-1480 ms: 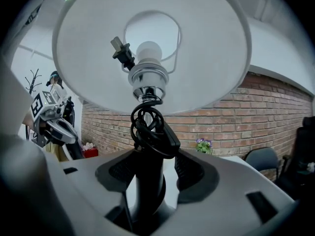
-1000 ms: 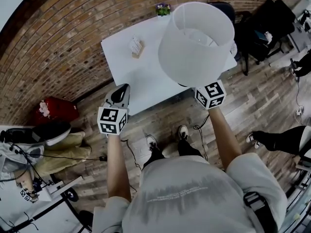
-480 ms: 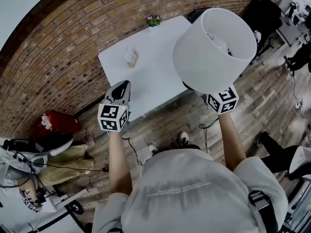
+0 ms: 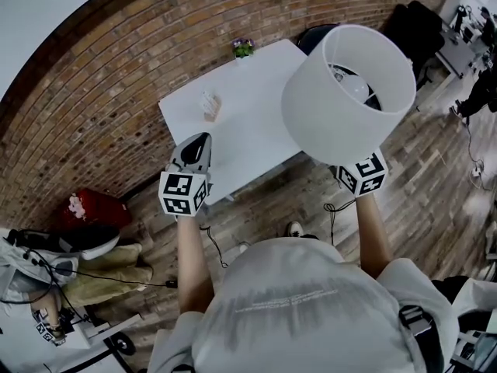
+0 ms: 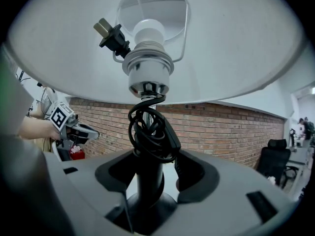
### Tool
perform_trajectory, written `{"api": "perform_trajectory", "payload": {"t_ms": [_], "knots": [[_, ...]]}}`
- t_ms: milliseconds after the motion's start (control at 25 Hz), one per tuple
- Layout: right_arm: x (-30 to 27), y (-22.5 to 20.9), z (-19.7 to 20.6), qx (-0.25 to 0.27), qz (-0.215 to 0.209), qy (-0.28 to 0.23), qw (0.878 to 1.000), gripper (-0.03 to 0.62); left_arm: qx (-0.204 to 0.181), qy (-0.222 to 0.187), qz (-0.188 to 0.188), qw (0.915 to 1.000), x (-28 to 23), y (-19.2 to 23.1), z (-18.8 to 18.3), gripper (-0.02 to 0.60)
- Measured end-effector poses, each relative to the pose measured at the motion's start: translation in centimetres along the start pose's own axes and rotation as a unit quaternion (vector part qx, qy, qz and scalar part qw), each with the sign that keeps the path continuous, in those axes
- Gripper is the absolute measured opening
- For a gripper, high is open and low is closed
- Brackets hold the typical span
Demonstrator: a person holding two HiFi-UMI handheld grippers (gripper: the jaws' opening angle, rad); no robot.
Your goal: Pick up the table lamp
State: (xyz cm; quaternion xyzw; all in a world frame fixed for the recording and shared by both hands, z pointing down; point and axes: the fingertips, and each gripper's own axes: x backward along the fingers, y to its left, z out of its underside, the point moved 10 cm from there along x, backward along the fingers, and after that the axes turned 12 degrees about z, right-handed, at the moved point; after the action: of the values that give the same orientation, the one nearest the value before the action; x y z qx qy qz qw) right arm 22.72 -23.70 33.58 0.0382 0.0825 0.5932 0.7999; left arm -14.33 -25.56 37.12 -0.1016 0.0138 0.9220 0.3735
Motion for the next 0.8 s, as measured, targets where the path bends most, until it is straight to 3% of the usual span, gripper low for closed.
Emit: {"api": "perform_trajectory", "payload": {"t_ms": [400, 800], "knots": [[-0.7, 0.4, -0.3, -0.008, -0.003, -0.008, 1.000, 0.234, -0.031, 0.006, -0.012, 0.9994, 0.5, 0.2, -1.8, 0.014], [-1.3, 0.8, 0.3, 0.006, -0.001, 0.004, 1.000, 0.234, -0.035, 0.011, -0.015, 0.9992, 0.8, 0.0, -1.8, 0.014]]}}
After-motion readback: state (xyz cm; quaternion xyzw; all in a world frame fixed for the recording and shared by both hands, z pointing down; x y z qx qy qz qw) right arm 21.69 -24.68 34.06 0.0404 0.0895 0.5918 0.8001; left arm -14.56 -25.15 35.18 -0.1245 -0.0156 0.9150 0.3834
